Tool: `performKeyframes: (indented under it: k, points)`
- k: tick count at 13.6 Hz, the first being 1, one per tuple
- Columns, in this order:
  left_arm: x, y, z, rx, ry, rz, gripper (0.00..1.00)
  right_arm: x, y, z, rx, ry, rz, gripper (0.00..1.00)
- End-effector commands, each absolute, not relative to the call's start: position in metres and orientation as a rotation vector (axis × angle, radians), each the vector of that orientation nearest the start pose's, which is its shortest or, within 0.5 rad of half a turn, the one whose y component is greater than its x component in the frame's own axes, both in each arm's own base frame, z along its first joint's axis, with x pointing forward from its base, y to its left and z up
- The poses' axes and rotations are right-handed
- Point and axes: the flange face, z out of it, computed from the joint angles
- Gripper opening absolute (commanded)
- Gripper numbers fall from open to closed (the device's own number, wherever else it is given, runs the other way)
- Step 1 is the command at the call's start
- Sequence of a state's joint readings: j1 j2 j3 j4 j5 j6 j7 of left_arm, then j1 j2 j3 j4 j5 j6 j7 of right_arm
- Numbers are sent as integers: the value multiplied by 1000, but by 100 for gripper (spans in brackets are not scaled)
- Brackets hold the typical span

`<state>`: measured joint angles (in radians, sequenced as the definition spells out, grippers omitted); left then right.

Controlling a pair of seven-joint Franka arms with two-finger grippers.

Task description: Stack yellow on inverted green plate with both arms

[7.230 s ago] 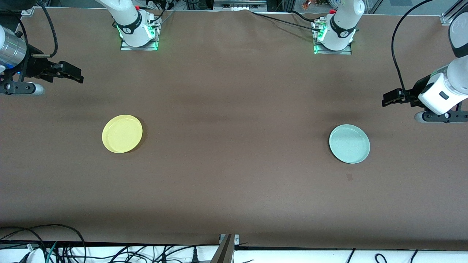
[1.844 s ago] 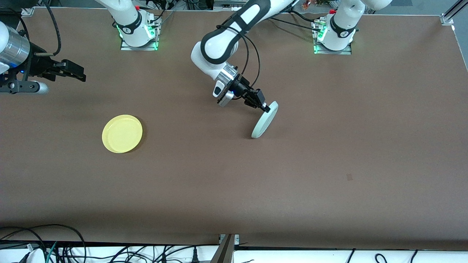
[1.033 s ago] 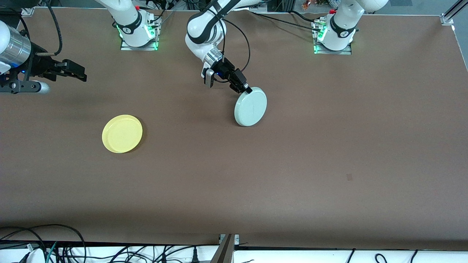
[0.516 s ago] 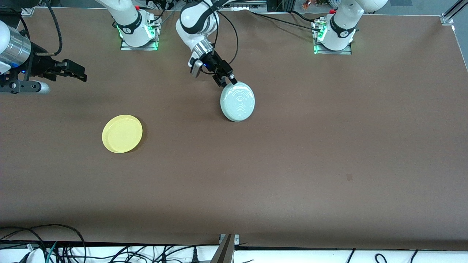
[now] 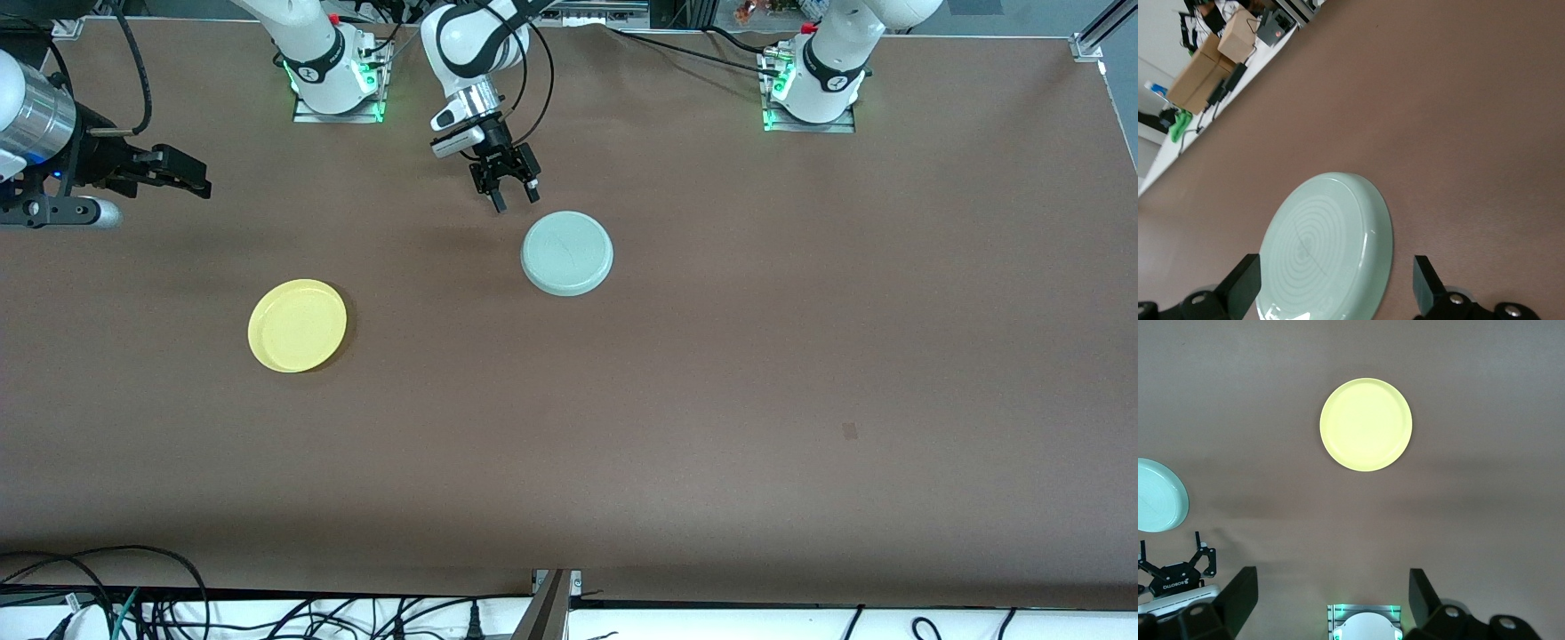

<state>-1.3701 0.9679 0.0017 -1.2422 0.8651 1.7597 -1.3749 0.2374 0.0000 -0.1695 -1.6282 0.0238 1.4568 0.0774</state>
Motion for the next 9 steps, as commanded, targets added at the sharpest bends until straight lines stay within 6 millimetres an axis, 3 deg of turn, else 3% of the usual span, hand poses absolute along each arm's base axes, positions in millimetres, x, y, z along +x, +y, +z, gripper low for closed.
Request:
performKeyframes:
  k: [1, 5, 7, 9]
  points:
    - [237, -691, 197, -2495, 343, -846, 100, 534, 41, 594, -3127, 20, 275, 100]
    - [308, -679, 223, -2716, 159, -707, 100, 534, 42, 595, -3126, 20, 268, 100]
    - [341, -666, 251, -2764, 130, -628, 100, 534, 42, 594, -3126, 18, 273, 100]
    - [382, -645, 291, -2803, 223, -528, 100, 534, 41, 594, -3124, 20, 273, 100]
